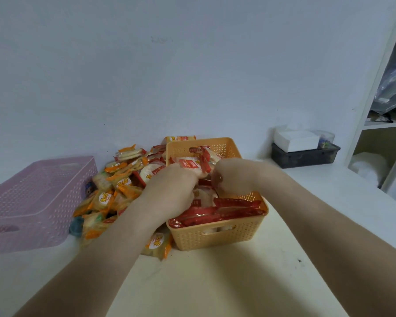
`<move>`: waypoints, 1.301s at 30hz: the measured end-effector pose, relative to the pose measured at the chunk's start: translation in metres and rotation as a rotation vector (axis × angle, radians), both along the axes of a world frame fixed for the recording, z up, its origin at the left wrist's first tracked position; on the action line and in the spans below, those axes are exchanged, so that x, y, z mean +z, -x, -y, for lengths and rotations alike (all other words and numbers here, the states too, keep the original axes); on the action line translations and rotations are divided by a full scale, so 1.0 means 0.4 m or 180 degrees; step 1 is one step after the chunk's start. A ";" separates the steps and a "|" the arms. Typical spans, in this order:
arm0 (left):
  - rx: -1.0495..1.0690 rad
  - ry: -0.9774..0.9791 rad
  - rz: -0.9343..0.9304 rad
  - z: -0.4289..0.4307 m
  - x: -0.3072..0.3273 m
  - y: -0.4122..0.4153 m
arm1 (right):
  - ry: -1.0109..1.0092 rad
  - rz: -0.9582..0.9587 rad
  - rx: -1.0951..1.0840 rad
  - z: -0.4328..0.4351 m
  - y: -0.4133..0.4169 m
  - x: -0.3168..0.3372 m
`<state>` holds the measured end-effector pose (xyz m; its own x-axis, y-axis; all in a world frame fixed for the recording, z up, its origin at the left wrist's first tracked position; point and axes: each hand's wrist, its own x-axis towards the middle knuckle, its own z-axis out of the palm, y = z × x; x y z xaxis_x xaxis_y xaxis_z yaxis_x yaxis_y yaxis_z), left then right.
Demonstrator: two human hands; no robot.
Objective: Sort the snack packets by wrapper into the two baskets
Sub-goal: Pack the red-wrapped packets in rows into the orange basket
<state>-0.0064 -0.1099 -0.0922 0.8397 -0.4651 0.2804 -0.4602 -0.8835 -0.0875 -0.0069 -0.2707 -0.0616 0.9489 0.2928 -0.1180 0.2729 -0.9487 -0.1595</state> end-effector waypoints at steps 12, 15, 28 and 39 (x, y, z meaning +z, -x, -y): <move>0.0157 0.0175 -0.0183 0.003 -0.014 -0.011 | -0.0877 -0.0317 -0.0451 -0.031 -0.032 -0.057; 0.0037 0.0333 -0.0148 -0.004 -0.011 0.000 | -0.1385 -0.0277 -0.0597 -0.028 -0.050 -0.079; 0.0002 0.0158 0.0083 -0.004 -0.011 0.008 | -0.1318 0.1116 -0.0399 0.045 0.034 0.036; -0.0530 0.0365 -0.0143 -0.009 -0.012 0.015 | 0.0056 0.0440 0.0372 0.020 0.110 -0.047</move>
